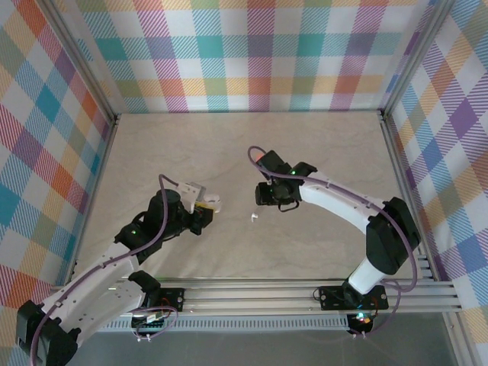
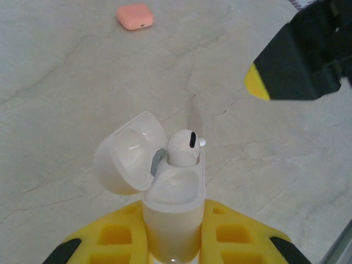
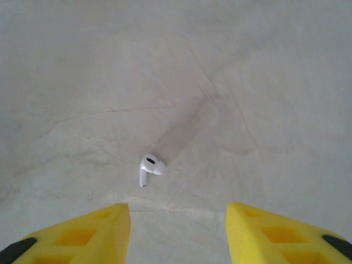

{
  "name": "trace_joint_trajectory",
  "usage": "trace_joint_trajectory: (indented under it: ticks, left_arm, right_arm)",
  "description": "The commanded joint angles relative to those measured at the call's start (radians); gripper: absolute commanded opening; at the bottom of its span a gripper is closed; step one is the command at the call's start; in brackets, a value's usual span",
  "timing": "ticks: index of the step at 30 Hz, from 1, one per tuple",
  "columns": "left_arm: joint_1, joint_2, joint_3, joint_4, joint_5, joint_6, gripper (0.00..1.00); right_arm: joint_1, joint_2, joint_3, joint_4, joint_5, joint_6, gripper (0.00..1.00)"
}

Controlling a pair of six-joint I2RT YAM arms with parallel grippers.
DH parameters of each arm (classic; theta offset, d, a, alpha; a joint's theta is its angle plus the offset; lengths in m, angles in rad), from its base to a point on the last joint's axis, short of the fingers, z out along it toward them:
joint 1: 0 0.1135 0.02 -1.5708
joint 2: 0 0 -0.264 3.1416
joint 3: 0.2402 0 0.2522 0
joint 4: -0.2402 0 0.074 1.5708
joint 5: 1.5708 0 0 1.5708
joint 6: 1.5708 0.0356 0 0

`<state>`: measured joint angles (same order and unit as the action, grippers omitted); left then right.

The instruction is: Insert the wireless bluetooth earbuds into the charging case

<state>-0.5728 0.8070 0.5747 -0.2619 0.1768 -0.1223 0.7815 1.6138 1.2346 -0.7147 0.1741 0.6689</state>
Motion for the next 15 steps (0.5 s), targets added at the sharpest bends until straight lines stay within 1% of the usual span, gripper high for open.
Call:
trace_joint_trajectory:
  ticks: [1,3,7,11,15]
  left_arm:
    - [0.014,0.021,0.044,0.052,0.045,0.002,0.0]
    - [0.014,0.034,0.055,0.045,0.063,0.009,0.0]
    - [0.015,0.042,0.066,0.036,0.084,0.016,0.0]
    - [0.017,0.034,0.063,0.039,0.096,0.013,0.0]
    - [0.016,0.03,0.053,0.054,0.102,0.004,0.0]
  right_arm:
    - [0.065,0.051,0.001,-0.033,0.056,0.363,0.49]
    - [0.07,0.106,0.024,-0.033,0.04,0.402,0.49]
    - [0.068,0.162,0.013,0.042,0.002,0.457,0.49]
    - [0.065,0.215,0.038,0.051,-0.004,0.454,0.48]
    - [0.05,0.245,0.039,0.101,-0.036,0.447,0.46]
